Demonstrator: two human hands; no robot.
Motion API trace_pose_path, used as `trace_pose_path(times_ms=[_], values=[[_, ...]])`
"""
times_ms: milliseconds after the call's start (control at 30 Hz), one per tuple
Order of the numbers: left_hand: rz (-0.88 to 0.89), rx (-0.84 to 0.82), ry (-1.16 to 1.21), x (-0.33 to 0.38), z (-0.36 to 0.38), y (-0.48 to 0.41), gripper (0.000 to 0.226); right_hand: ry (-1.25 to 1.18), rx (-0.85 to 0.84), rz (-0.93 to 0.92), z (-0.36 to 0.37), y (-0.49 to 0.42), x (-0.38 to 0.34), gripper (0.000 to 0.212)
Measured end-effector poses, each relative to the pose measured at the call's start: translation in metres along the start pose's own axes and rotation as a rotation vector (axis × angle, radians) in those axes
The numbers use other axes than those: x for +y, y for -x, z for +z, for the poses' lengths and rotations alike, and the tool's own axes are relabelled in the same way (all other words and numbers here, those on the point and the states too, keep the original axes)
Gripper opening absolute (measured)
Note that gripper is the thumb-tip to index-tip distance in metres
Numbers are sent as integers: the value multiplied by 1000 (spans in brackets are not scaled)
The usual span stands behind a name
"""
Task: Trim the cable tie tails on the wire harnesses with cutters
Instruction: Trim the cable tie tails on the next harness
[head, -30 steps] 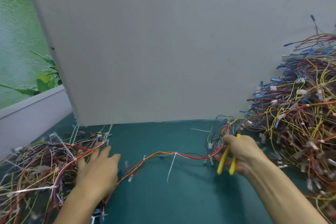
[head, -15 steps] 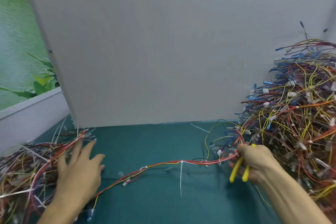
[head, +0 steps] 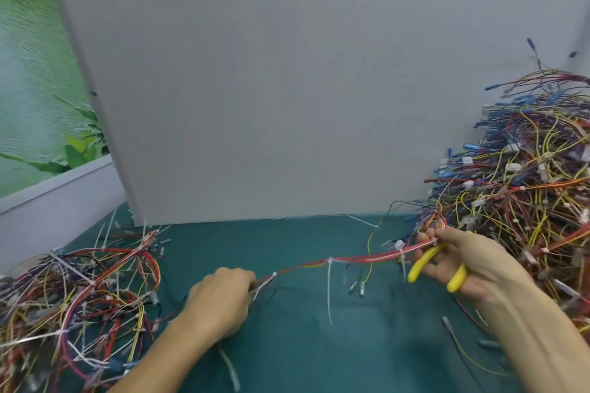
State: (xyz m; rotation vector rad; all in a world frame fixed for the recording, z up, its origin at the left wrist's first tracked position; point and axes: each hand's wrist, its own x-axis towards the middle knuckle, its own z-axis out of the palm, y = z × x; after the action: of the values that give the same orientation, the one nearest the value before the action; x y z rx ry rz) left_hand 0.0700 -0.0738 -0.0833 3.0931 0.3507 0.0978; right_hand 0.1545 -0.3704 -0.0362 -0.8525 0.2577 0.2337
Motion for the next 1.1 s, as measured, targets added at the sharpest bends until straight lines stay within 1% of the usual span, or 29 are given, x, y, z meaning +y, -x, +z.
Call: trace_pose_path(times_ms=[67,133,200,233,267,300,333,400,467,600,667,700,767,833,900,967,1000,1033,1100], values=[[35,113,14,3,-18,-11,16,-89,-78,-17,2,2,-2,26],[103,354,120,5,-39,-24,14,-161,-169,-32,6,8,-3,17],[193,617,385,8,-59,-32,14,-240,-224,-41,7,11,-1,25],[207,696,548,11,-66,-34,14,-258,-235,-21,6,13,2,25],[196,720,690,14,-69,-33,16,-246,-233,18,5,14,6,19],[167,694,776,16,-68,-33,17,-203,-207,77,4,16,11,10],[132,636,796,17,-63,-32,17,-130,-158,144,2,18,17,10],[72,485,706,13,-42,-30,13,54,-71,254,-6,21,33,21],[24,346,584,4,-18,-25,12,214,-42,315,-15,28,49,24],[-42,111,407,-18,15,-15,11,434,-9,311,-33,44,60,11],[-79,66,355,-25,21,-13,8,500,0,284,-37,54,56,5],[-98,59,335,-28,21,-11,6,534,-2,272,-39,60,54,6],[-110,57,300,-29,19,-7,19,573,20,239,-41,68,50,10],[-85,67,284,-30,16,-5,37,569,95,174,-40,76,47,11],[-76,63,235,-29,14,-3,55,588,183,65,-41,83,46,11],[-62,96,53,-24,10,2,63,662,236,-60,-42,89,43,13],[-52,149,-14,-21,6,5,61,716,241,-132,-42,92,40,13],[-45,204,-28,-16,2,7,55,789,236,-220,-40,96,37,12],[-64,271,95,0,-6,11,36,1001,218,-462,-33,97,26,10]])
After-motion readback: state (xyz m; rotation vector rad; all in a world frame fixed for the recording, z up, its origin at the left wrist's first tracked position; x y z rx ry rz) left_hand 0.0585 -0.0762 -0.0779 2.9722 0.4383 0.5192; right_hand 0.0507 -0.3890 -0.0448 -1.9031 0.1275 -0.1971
